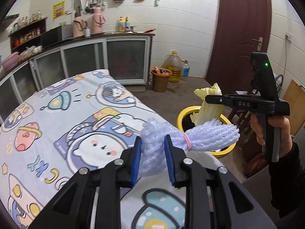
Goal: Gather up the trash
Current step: 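Carry the mesh sleeve and cabbage leaf over to the yellow-rimmed bin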
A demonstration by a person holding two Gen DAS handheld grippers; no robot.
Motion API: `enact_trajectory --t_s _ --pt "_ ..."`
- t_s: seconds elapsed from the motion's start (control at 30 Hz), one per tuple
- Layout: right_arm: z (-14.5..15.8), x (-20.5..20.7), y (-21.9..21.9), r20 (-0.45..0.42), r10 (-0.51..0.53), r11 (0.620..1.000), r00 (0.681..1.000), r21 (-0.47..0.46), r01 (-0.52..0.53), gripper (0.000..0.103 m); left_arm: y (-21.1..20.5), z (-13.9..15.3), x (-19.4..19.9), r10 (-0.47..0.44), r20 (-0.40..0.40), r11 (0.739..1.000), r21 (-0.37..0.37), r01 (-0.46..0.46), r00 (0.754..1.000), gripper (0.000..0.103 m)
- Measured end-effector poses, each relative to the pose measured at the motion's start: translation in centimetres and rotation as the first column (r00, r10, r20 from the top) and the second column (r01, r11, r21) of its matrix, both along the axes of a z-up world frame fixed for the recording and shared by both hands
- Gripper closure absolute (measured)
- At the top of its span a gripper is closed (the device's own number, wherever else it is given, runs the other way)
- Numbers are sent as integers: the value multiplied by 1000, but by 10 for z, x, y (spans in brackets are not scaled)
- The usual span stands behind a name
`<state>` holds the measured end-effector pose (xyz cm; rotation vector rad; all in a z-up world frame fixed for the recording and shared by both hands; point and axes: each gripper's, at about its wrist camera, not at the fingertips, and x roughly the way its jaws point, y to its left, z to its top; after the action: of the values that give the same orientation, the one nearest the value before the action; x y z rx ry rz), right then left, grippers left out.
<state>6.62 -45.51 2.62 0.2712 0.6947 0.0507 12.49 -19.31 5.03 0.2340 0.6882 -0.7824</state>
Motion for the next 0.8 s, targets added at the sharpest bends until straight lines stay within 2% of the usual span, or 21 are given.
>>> enact_trajectory --t_s 0.23,0.53,0.67,0.8 --pt "-9 -17 -42 -3 -139 989 990 -52 139 94 -50 -11 8 -71 -13 997 27 72 997 80" --pt "-29 -31 -96 -35 -313 942 949 -135 306 94 -121 -28 16 -160 -32 986 44 162 987 80" --pt "-39 -32 -113 -55 -367 921 928 -163 355 94 -149 -37 25 -160 -57 986 42 162 986 80" --pt "-53 -33 -128 -91 -370 926 924 -113 360 94 -177 -48 39 -138 -93 989 45 142 986 80"
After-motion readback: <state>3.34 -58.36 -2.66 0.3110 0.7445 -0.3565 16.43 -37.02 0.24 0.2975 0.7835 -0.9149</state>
